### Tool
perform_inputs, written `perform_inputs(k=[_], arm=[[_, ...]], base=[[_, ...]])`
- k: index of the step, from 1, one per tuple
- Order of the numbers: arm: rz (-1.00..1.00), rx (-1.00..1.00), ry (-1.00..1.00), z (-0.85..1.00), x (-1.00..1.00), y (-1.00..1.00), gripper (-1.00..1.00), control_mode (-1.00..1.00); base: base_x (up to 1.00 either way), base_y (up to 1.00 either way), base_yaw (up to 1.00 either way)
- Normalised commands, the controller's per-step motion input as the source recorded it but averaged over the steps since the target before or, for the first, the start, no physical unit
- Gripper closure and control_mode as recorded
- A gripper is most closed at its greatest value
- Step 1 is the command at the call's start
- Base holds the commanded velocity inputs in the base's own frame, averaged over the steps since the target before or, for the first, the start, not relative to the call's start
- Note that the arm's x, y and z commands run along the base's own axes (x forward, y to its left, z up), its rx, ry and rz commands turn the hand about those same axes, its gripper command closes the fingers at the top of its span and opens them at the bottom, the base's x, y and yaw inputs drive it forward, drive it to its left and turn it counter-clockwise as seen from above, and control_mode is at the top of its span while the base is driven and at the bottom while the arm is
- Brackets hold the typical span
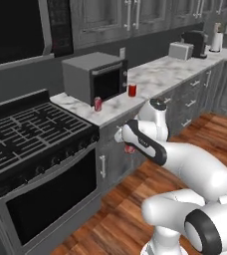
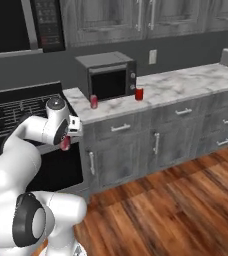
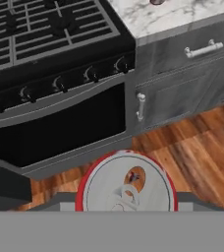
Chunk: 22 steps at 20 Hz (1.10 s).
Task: Four empty soda cans are scattered around the kitchen. Gather all the cans and cluster them next to the stove for recycling.
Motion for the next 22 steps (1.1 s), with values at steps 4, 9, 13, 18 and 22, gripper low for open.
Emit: perform_inputs(k=[4, 9, 13, 18, 22], arm=[[0.00, 0.00, 0.00, 0.00, 0.00, 0.00, 1.00, 1.00], [0.00, 0.00, 0.00, 0.00, 0.00, 0.00, 1.00, 1.00], [0.00, 0.00, 0.00, 0.00, 0.00, 0.00, 1.00, 1.00], [0.00, 0.00, 0.00, 0.00, 0.00, 0.00, 1.00, 1.00], [0.00, 0.00, 0.00, 0.00, 0.00, 0.00, 1.00, 1.00]], base=[[0.48, -0.25, 0.34], [0.44, -0.26, 0.37], [0.43, -0.29, 0.33], [0.45, -0.32, 0.28], [0.48, -0.33, 0.22]])
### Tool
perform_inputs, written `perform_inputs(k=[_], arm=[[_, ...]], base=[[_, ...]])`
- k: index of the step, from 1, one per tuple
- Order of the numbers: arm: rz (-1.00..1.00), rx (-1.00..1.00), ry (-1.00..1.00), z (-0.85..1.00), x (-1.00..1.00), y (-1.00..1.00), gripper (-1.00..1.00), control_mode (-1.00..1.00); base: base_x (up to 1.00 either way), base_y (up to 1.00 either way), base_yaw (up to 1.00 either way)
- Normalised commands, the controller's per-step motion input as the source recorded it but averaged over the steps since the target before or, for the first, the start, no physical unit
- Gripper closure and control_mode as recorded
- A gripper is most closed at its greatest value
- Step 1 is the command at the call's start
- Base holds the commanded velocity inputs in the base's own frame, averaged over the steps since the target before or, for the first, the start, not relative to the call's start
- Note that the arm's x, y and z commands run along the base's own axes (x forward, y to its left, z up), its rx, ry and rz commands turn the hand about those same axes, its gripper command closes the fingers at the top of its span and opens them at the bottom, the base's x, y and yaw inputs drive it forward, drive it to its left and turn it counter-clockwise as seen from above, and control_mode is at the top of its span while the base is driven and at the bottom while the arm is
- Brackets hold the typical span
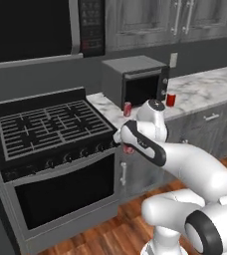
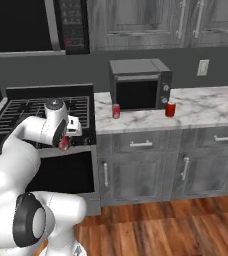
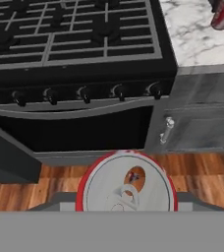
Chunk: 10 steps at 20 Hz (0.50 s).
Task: Four empty soda cans are scattered around the kitchen. Gather all the cans and cluster them next to the stove for recycling.
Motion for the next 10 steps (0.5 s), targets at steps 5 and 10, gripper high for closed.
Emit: perform_inputs(k=[5, 10], arm=[[0.00, 0.00, 0.00, 0.00, 0.00, 0.00, 1.00, 1.00], [0.00, 0.00, 0.00, 0.00, 0.00, 0.00, 1.00, 1.00]], base=[[0.56, -0.28, 0.08], [0.62, -0.23, 0.10]])
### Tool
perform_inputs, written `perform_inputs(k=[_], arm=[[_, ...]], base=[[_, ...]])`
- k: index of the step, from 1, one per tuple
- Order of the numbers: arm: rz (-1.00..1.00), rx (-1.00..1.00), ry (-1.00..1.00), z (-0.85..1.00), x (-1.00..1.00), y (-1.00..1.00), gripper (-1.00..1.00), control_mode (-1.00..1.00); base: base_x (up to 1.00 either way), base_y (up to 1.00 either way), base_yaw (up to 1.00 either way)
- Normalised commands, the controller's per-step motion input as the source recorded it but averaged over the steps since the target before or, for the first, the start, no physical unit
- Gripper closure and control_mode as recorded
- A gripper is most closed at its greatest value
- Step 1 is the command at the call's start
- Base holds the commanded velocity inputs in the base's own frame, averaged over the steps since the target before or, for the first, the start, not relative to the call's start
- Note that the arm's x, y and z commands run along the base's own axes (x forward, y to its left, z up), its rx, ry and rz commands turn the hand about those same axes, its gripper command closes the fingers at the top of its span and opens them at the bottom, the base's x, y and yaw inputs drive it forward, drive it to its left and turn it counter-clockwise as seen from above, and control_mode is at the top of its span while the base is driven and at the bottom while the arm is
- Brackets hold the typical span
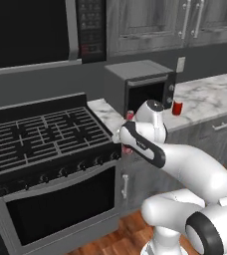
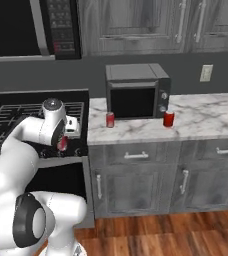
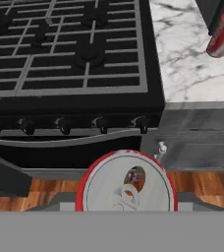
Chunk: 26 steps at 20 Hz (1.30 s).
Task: Four empty soda cans are scattered around the kitchen. Gather all the cans and cluster them next to the stove for recycling.
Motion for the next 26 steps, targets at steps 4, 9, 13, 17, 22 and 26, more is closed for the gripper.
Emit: perform_inputs(k=[4, 9, 13, 17, 22, 26], arm=[[0.00, 0.00, 0.00, 0.00, 0.00, 0.00, 1.00, 1.00], [0.00, 0.00, 0.00, 0.00, 0.00, 0.00, 1.00, 1.00], [0.00, 0.00, 0.00, 0.00, 0.00, 0.00, 1.00, 1.00], [0.00, 0.00, 0.00, 0.00, 0.00, 0.00, 1.00, 1.00], [0.00, 0.00, 0.00, 0.00, 0.00, 0.00, 1.00, 1.00], [0.00, 0.00, 0.00, 0.00, 0.00, 0.00, 1.00, 1.00]], base=[[0.71, -0.06, 0.08], [0.60, 0.08, 0.01], [0.16, 0.05, 0.01], [0.00, 0.00, 0.00], [0.00, 0.00, 0.00], [0.00, 0.00, 0.00]])
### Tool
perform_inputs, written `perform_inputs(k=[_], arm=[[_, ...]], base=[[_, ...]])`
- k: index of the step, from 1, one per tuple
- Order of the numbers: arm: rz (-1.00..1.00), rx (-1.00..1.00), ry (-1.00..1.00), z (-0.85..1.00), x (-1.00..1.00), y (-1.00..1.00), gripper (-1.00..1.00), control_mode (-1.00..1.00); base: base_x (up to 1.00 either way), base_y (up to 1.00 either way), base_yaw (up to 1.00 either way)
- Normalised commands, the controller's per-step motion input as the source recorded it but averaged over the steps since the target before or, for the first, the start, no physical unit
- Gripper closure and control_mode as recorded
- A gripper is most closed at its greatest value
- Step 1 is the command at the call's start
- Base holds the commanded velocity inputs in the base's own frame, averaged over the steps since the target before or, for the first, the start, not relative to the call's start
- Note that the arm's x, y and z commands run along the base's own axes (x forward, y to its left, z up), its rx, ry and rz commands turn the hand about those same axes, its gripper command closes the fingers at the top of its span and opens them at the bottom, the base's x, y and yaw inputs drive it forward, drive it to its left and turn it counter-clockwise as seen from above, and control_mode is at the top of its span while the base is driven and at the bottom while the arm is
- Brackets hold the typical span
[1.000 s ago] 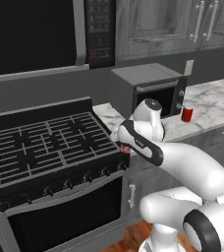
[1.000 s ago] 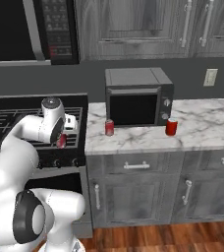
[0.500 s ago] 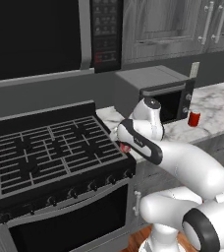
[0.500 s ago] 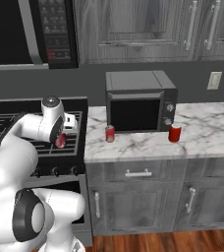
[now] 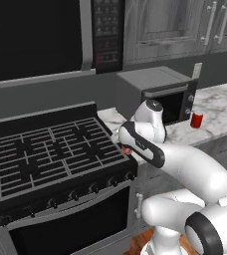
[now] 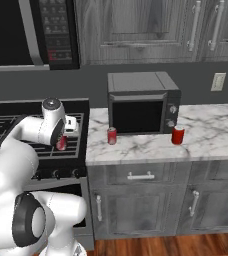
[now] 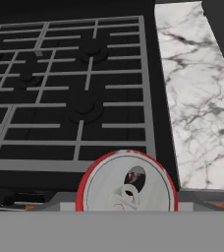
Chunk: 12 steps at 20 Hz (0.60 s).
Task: Four empty soda cans are scattered around the kitchen. Gather all the cans and cluster them next to the stove for recycling.
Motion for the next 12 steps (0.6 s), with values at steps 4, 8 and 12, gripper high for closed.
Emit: perform_inputs(k=[4, 8, 12], arm=[[0.00, 0.00, 0.00, 0.00, 0.00, 0.00, 1.00, 1.00], [0.00, 0.00, 0.00, 0.00, 0.00, 0.00, 1.00, 1.00], [0.00, 0.00, 0.00, 0.00, 0.00, 0.00, 1.00, 1.00]], base=[[0.00, 0.00, 0.00], [0.00, 0.00, 0.00], [0.00, 0.00, 0.00]])
